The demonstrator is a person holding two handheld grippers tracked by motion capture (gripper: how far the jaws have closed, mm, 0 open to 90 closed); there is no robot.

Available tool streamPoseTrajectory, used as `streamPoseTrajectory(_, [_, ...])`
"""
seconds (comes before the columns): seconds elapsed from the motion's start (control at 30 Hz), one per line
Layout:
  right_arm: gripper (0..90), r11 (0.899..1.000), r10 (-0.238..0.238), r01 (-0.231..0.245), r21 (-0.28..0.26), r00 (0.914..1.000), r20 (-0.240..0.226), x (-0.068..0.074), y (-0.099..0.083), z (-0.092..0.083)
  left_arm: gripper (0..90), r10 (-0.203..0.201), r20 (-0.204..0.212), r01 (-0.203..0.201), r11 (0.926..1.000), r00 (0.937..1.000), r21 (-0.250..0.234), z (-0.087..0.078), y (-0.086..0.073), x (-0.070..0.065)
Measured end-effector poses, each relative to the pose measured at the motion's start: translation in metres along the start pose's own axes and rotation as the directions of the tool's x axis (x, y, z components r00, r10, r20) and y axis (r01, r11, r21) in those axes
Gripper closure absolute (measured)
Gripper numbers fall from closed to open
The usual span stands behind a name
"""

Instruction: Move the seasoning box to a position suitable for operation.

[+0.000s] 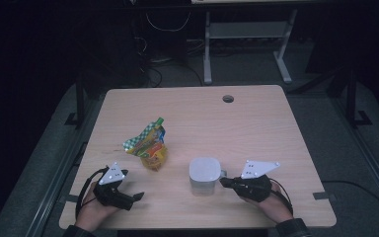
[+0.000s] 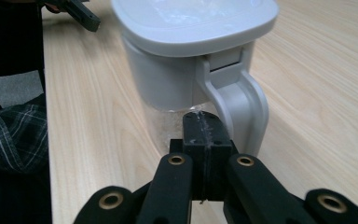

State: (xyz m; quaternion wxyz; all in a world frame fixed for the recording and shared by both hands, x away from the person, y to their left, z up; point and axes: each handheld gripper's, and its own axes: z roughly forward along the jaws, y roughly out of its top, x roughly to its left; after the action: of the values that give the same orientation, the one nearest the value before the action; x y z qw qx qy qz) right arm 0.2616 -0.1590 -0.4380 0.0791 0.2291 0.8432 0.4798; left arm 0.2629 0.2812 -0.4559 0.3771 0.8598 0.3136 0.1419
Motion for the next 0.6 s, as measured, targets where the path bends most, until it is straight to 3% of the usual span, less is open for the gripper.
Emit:
streamPoseTrajectory(0.27, [89.6, 1.0, 0.009, -0.009, -0.012, 0.9997, 0.022, -0.009, -0.001, -0.003, 0.0, 0.005, -0.002, -0.005, 1.0, 1.0, 0.003, 0.0, 0.0, 0.0])
streamPoseTrajectory(0.6, [89.6, 0.999, 0.024, -0.023, -0.025, 0.9993, 0.028, -0.007, -0.007, -0.015, 0.0, 0.003, -0.002, -0.003, 1.0, 1.0, 0.0, -0.001, 0.0, -0.001])
